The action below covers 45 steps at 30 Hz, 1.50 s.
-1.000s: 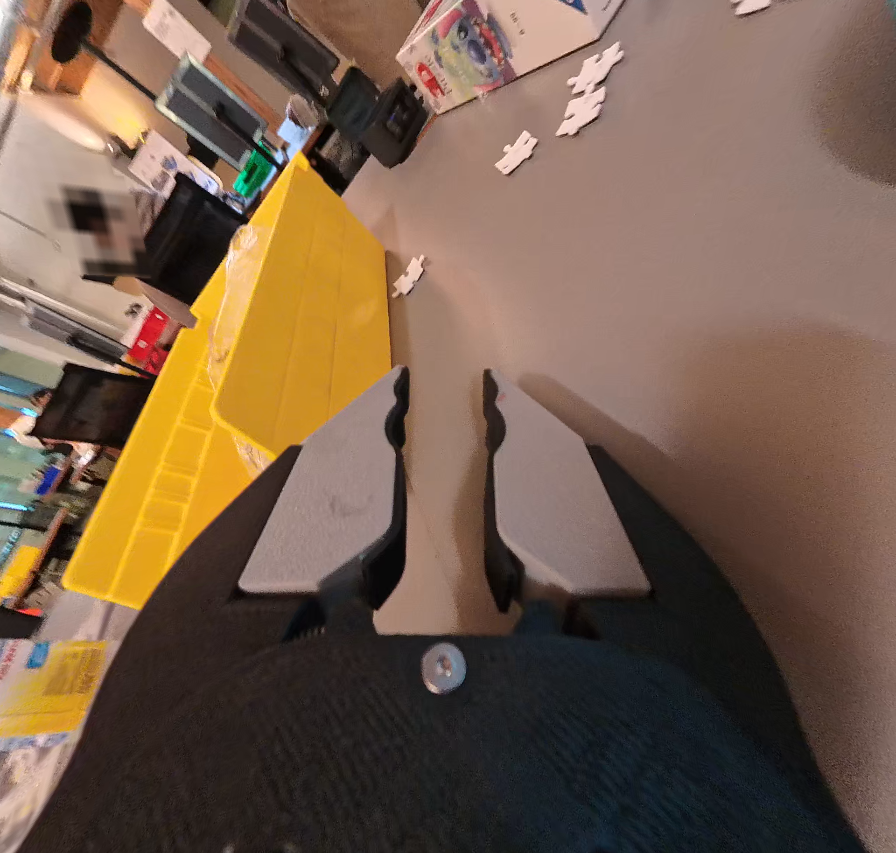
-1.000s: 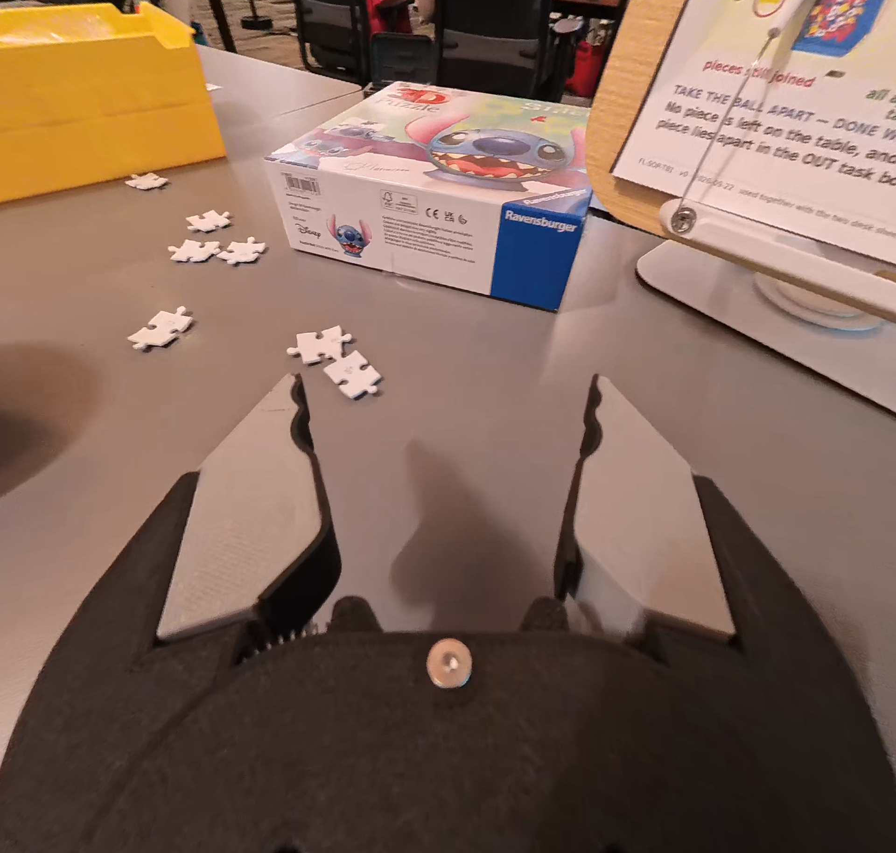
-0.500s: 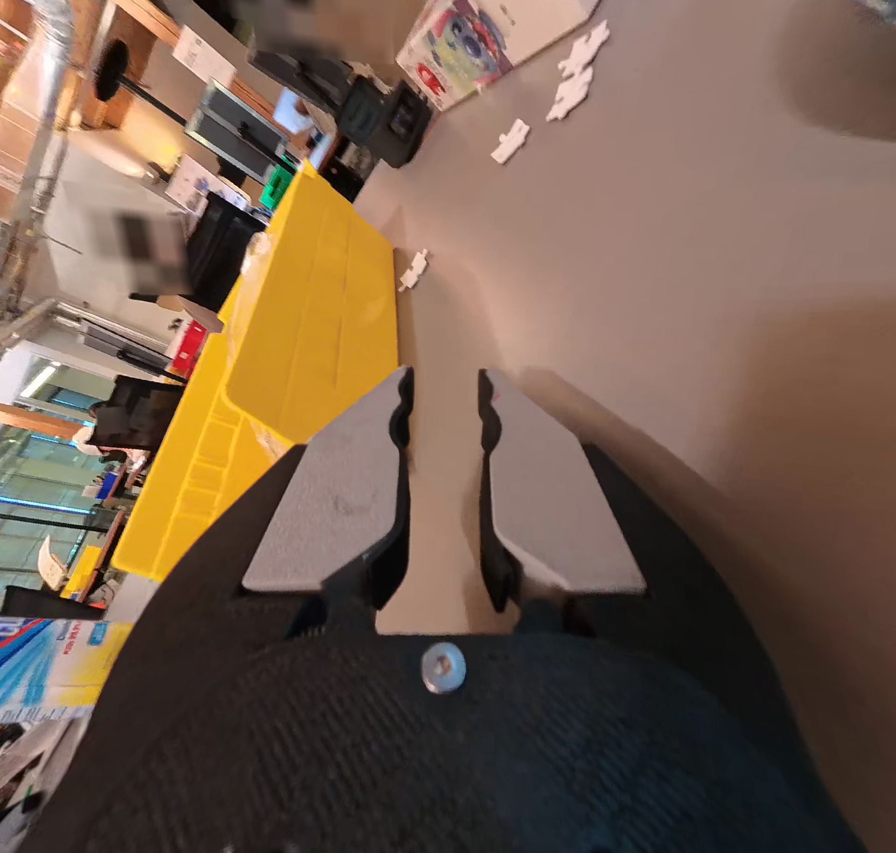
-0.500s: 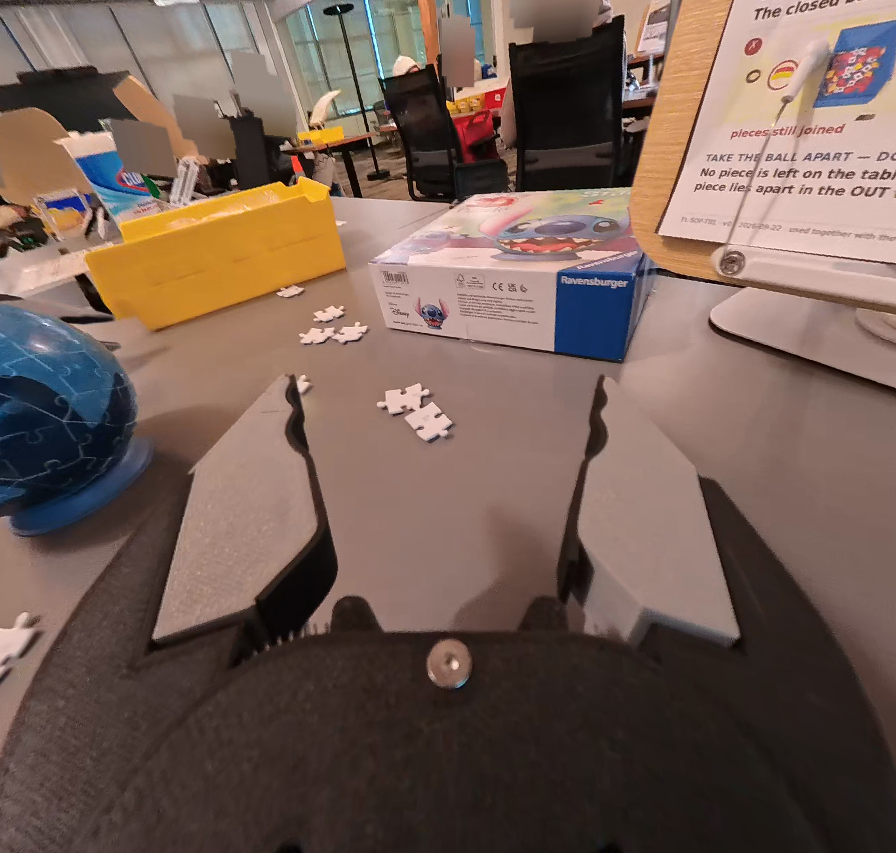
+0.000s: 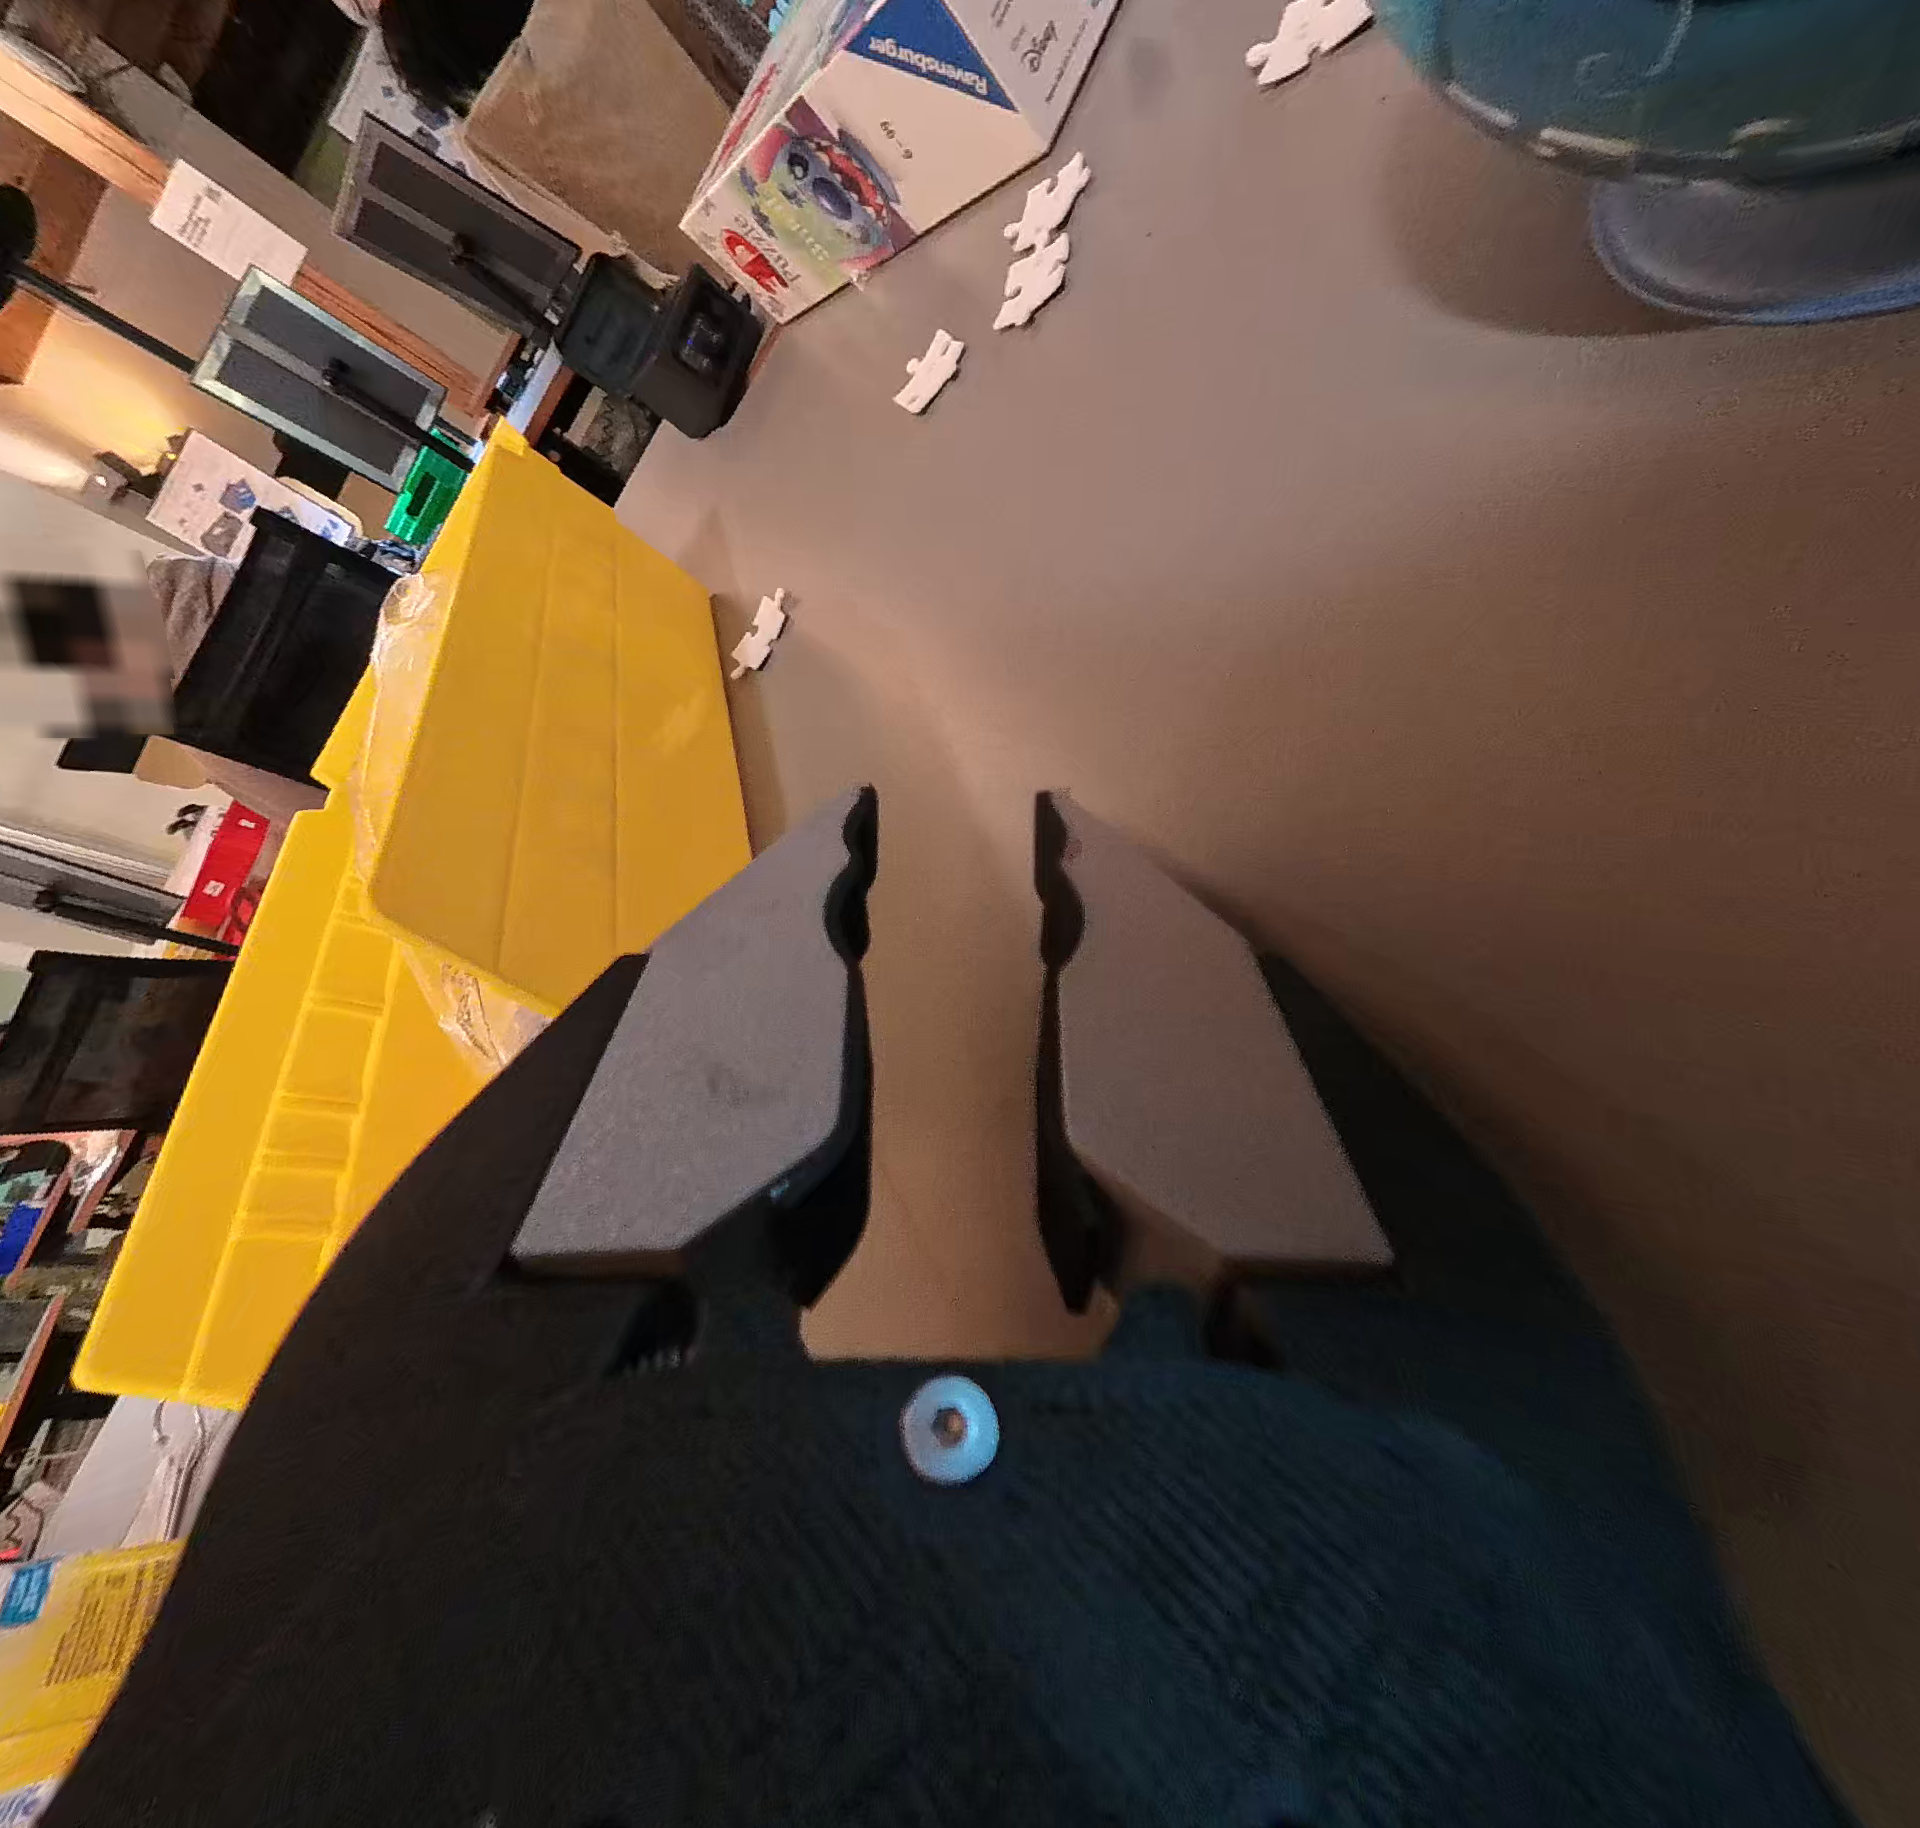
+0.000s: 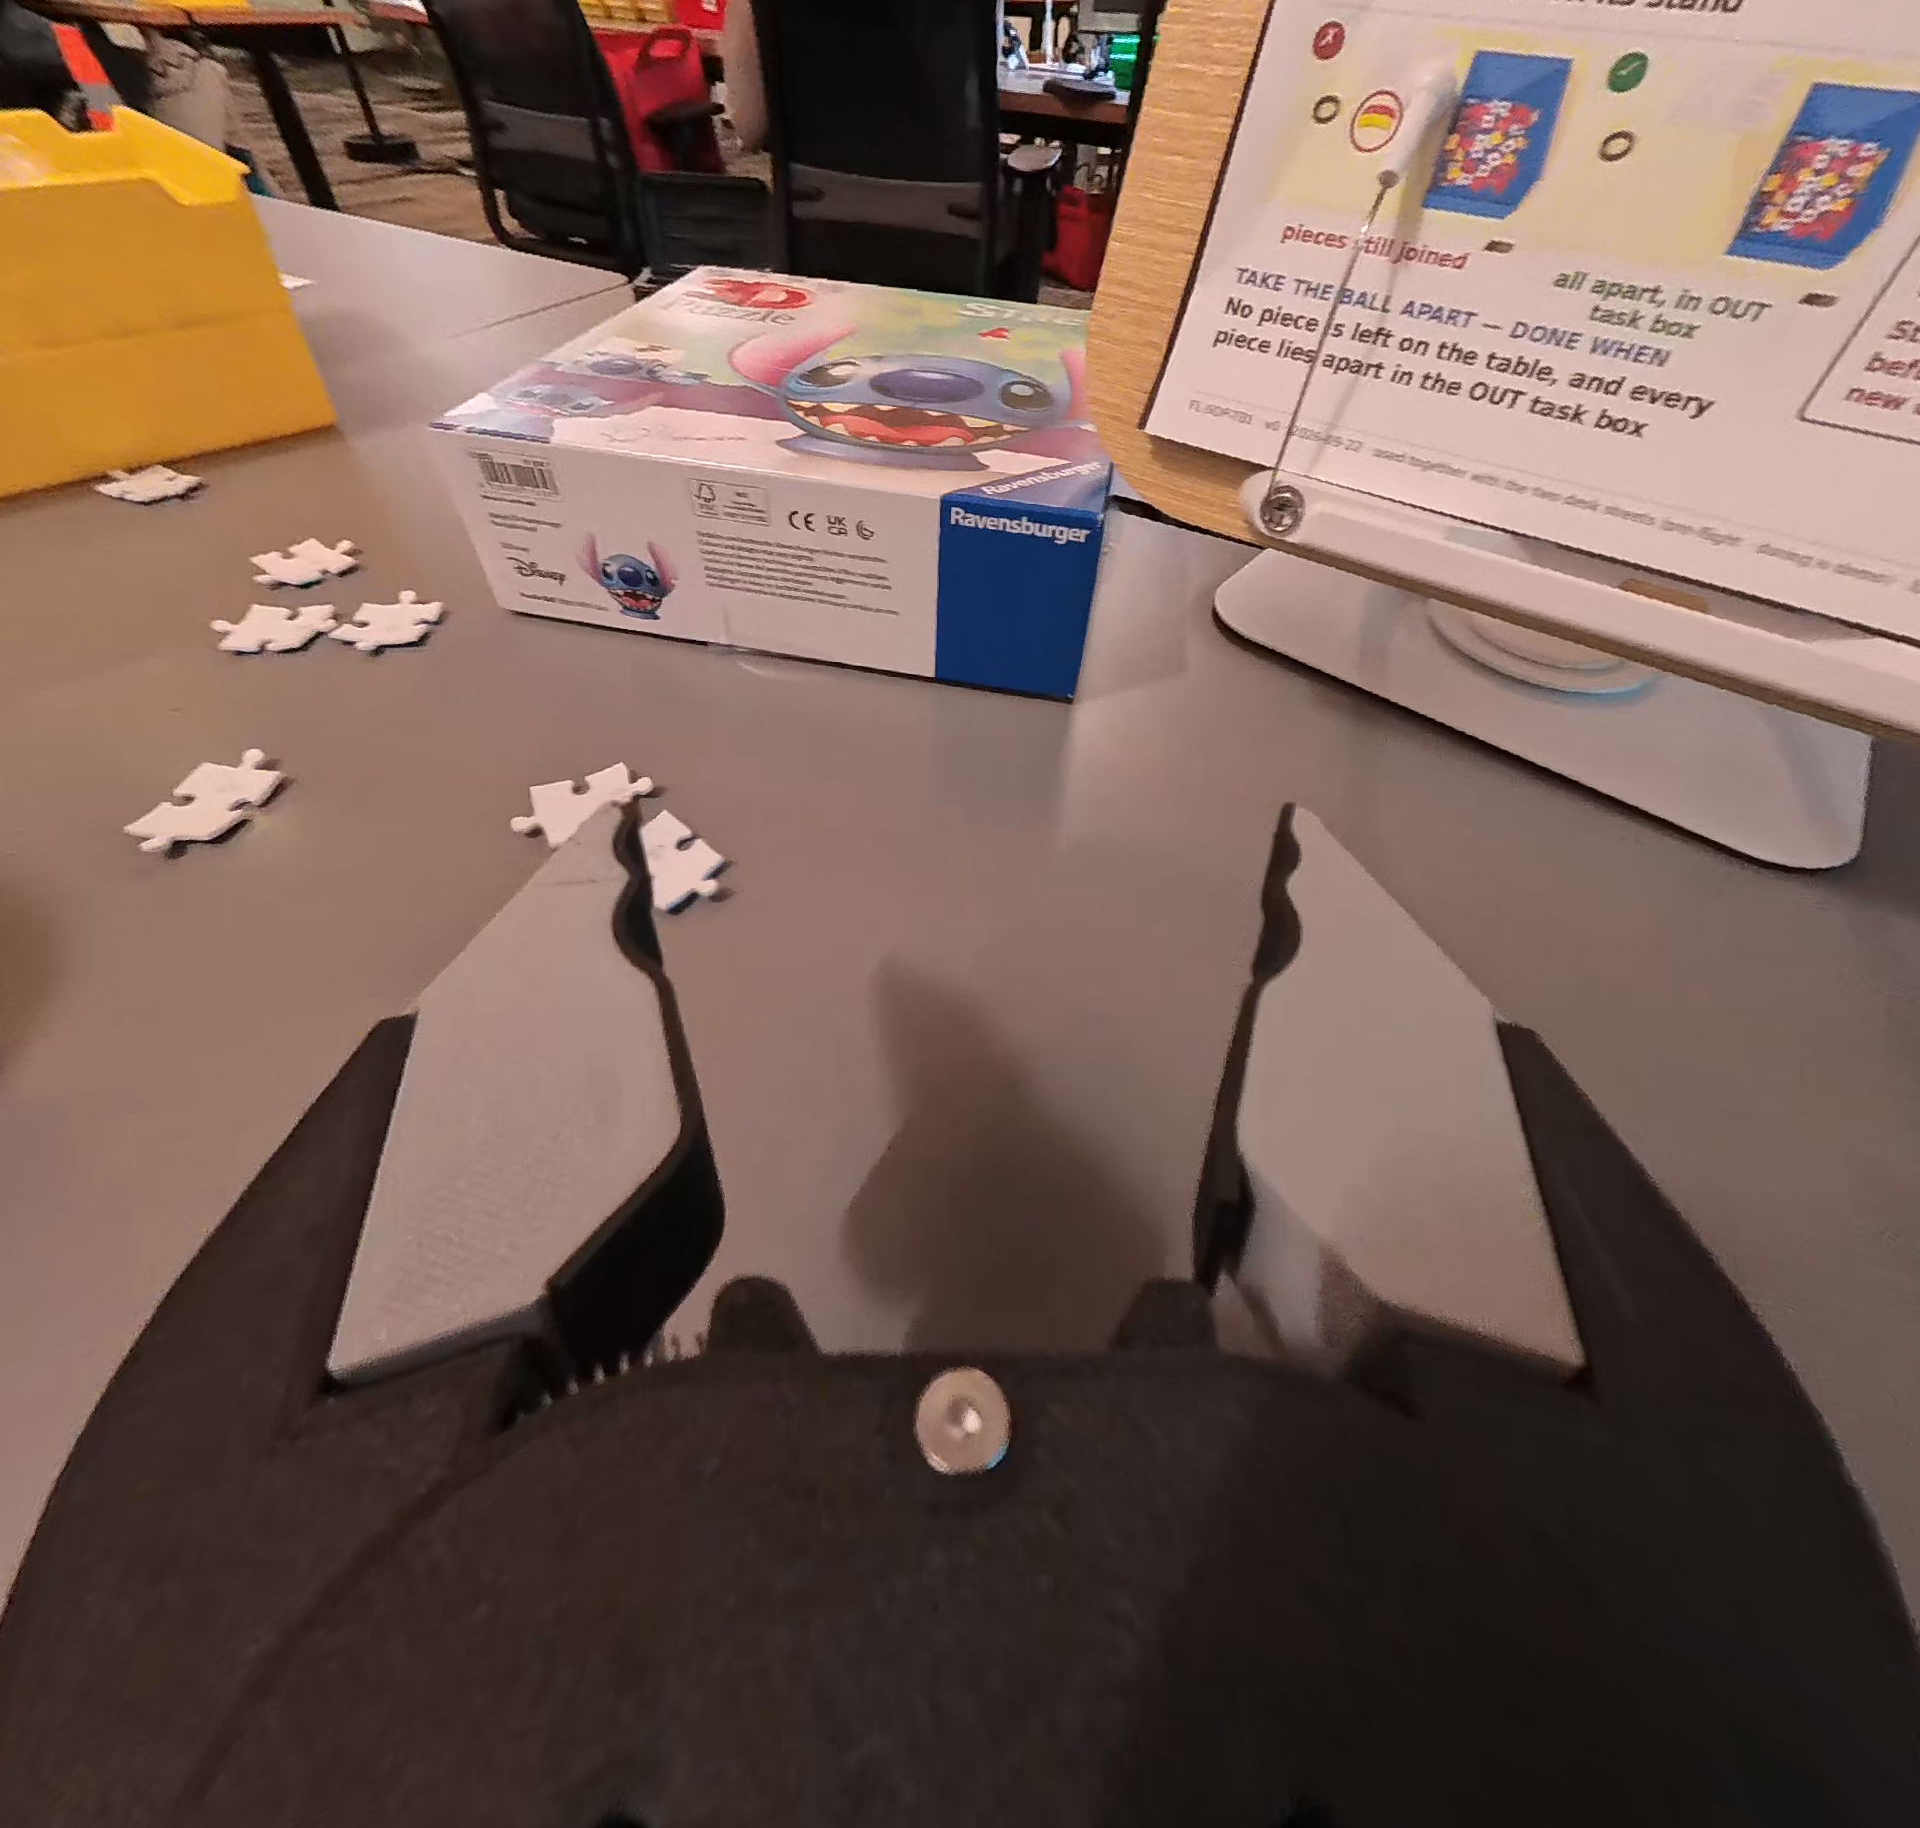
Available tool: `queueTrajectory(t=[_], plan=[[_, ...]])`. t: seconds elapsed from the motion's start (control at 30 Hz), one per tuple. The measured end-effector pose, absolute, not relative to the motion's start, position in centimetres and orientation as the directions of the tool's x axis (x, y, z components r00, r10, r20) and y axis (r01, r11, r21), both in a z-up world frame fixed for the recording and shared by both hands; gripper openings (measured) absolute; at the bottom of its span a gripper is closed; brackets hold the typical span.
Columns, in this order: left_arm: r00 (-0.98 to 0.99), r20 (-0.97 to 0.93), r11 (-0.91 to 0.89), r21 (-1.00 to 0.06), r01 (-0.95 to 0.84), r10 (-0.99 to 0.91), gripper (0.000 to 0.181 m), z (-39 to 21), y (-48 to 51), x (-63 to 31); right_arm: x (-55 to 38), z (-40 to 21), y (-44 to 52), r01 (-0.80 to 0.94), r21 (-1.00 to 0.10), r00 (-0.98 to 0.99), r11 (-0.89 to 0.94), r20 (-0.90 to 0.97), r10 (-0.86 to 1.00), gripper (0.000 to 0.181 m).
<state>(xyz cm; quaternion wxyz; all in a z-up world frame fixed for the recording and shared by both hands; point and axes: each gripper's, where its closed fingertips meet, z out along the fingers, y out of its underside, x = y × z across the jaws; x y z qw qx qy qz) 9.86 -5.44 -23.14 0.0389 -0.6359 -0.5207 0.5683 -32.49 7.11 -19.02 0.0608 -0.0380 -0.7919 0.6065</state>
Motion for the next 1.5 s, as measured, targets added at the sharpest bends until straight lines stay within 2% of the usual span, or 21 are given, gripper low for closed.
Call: queueTrajectory(t=[0.2, 0.33, 0.57, 0.63, 0.73, 0.77, 0.8, 0.87, 1.0, 1.07, 1.23, 1.5], plan=[[-0.176, -0.687, -0.462, -0.633, 0.621, 0.705, 0.028, -23.3, -5.3, 9.8, -31.7, -18.8, 7.0, -0.065, -0.965, -0.989, 0.253, 0.095, 0.109, 0.115], [-0.181, -0.702, -0.453, -0.612, 0.649, 0.689, 0.026, -23.6, -5.7, 9.8, -29.8, -18.5, 7.0, -0.081, -0.97, -0.996, 0.23, 0.09, 0.026, 0.114], [-0.22, -0.699, -0.402, -0.608, 0.685, 0.681, 0.022, -23.8, -6.7, 10.1, -24.6, -18.1, 9.0, -0.023, -0.981, -0.973, 0.195, -0.022, -0.228, 0.102], [-0.207, -0.671, -0.369, -0.608, 0.703, 0.711, 0.026, -24.3, -6.8, 10.1, -22.7, -18.0, 9.9, -0.031, -0.982, -0.95, 0.188, -0.029, -0.309, 0.102], [-0.15, -0.574, -0.332, -0.646, 0.687, 0.805, 0.019, -24.9, -5.6, 10.1, -19.9, -17.8, 11.4, -0.042, -0.984, -0.901, 0.172, -0.037, -0.432, 0.104], [-0.124, -0.543, -0.337, -0.667, 0.664, 0.83, 0.025, -24.8, -4.9, 10.1, -19.0, -17.7, 11.8, -0.055, -0.985, -0.881, 0.161, -0.028, -0.472, 0.104], [-0.115, -0.522, -0.339, -0.69, 0.639, 0.845, 0.039, -24.5, -4.3, 10.1, -18.1, -17.6, 12.2, -0.076, -0.986, -0.862, 0.148, -0.01, -0.507, 0.105], [-0.073, -0.44, -0.32, -0.746, 0.584, 0.895, 0.08, -24.0, -2.2, 10.0, -15.9, -17.5, 12.6, -0.13, -0.984, -0.815, 0.122, 0.036, -0.578, 0.109], [0.07, -0.247, -0.249, -0.832, 0.496, 0.966, 0.105, -22.8, 2.7, 9.0, -10.3, -18.5, 12.7, -0.257, -0.961, -0.683, 0.1, 0.107, -0.723, 0.117], [0.115, -0.214, -0.243, -0.857, 0.454, 0.97, 0.106, -22.2, 4.5, 7.8, -7.9, -18.5, 12.2, -0.313, -0.948, -0.624, 0.067, 0.152, -0.767, 0.118], [0.189, -0.295, -0.35, -0.82, 0.452, 0.937, 0.11, -22.3, 6.4, 5.1, -4.8, -18.0, 10.4, -0.413, -0.909, -0.538, -0.056, 0.293, -0.79, 0.124], [0.277, -0.331, -0.422, -0.811, 0.405, 0.902, 0.108, -22.9, 7.6, 2.6, -1.8, -21.3, 9.3, -0.523, -0.848, -0.418, -0.081, 0.338, -0.843, 0.124]])
